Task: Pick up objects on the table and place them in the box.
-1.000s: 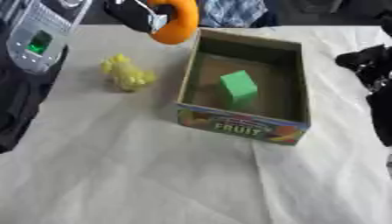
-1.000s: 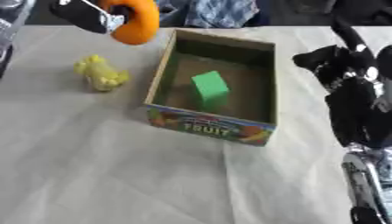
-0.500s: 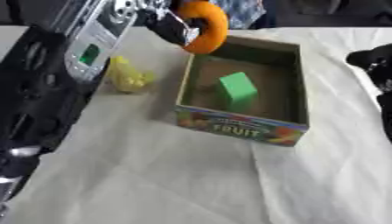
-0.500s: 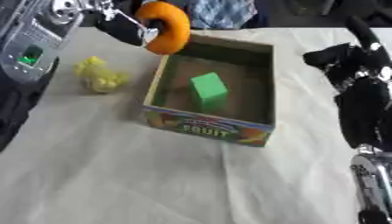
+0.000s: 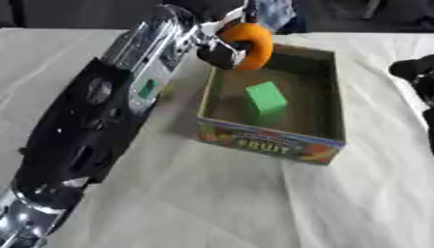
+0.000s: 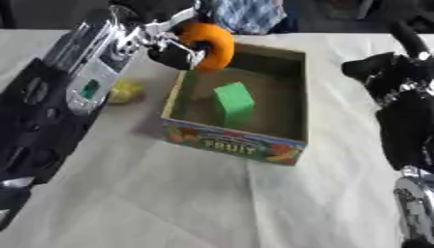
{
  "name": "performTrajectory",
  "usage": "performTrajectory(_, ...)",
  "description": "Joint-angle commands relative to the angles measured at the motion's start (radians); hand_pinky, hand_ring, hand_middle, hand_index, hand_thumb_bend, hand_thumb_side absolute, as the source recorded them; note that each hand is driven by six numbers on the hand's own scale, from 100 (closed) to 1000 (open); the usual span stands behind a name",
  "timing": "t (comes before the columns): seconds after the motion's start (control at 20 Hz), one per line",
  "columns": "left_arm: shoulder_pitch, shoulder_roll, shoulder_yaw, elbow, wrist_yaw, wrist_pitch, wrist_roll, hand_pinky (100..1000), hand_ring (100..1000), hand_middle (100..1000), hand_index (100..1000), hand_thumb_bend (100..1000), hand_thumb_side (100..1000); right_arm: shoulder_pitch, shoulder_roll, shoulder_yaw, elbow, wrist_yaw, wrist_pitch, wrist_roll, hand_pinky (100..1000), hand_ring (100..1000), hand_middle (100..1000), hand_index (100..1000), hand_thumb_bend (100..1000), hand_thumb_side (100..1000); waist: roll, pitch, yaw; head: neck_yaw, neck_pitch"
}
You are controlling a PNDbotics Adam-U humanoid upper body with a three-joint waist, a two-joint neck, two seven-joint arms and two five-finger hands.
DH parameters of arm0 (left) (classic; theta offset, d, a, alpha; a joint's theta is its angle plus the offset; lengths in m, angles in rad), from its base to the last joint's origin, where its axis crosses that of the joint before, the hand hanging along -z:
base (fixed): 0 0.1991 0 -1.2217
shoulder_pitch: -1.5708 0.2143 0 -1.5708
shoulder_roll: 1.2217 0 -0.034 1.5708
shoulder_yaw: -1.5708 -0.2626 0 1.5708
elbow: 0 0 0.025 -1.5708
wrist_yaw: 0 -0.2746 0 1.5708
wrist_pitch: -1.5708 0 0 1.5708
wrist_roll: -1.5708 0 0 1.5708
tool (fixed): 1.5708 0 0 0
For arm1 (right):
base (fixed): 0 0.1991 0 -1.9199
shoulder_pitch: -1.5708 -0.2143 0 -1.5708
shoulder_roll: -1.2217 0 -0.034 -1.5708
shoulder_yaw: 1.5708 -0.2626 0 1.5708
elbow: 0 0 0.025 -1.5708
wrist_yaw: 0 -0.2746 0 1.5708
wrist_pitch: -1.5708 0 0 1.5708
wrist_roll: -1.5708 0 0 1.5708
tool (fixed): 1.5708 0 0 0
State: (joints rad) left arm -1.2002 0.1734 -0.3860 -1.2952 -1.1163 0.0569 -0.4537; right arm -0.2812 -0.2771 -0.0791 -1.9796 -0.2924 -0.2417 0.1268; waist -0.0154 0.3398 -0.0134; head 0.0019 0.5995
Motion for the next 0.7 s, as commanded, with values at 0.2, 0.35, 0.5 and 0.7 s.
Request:
performTrajectory(0.2,0.0,-0.026,-0.008,0.037,-0.056,-0.015,0.067,100,402,1000,581,100,166,-0.011,-0.007,0.0,-0.02,-0.005,0.002,0.005,801,717,583,973,362,1000,-0.003,-0.017,-0.005,0.001,-0.017)
performTrajectory(0.35,0.005,-0.038,-0.014,0.052,-0.057,-0.024,0.086,100,406,1000,587,100,170,-0.013,-0.005,0.001,-0.02,-0.006,0.004,0.007,801,717,583,972,362,1000,-0.003,-0.017,-0.007,0.001,-0.015)
performTrajectory(0.5,0.015,-0.047,-0.02,0.065,-0.035,-0.044,0.096,120,438,1000,625,100,178,-0.013,-0.005,0.001,-0.02,-0.006,0.004,0.008,801,717,582,972,361,1000,-0.003,-0.016,-0.008,0.0,-0.015)
performTrajectory(0.7,0.028,-0.049,-0.029,0.083,-0.016,-0.066,0.085,264,529,1000,717,100,114,-0.013,-0.005,0.0,-0.02,-0.006,0.004,0.007,801,717,582,972,363,1000,-0.002,-0.016,-0.007,-0.003,-0.014)
